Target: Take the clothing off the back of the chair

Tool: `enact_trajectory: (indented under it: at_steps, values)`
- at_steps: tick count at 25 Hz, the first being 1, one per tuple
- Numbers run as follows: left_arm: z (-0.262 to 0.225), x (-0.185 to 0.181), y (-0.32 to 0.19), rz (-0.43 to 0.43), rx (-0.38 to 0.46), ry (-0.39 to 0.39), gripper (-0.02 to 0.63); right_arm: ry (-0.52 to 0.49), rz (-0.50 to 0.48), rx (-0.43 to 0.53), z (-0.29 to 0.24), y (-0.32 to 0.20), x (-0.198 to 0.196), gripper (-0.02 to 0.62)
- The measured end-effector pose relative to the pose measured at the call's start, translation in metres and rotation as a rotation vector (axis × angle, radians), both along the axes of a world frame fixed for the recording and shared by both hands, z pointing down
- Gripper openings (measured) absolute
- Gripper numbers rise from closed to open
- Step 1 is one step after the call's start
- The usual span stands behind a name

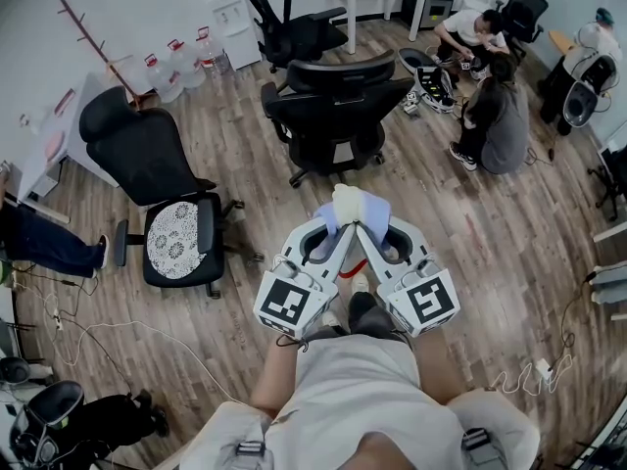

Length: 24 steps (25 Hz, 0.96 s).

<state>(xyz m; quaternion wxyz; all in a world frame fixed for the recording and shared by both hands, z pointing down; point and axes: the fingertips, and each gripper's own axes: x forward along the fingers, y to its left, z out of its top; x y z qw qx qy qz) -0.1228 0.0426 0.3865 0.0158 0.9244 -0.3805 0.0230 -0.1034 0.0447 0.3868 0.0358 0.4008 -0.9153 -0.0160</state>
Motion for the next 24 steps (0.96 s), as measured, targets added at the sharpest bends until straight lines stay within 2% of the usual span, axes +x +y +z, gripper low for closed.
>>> enact_trajectory:
  at_steps: [13, 24]
  values:
    - [0.003, 0.007, -0.016, 0.023, -0.007, 0.012, 0.054, 0.014, 0.027, -0.006, 0.003, -0.015, 0.007, 0.069]
    - [0.002, 0.018, -0.01, 0.051, 0.004, 0.019, 0.054, 0.02, 0.059, 0.009, 0.002, -0.01, 0.018, 0.069]
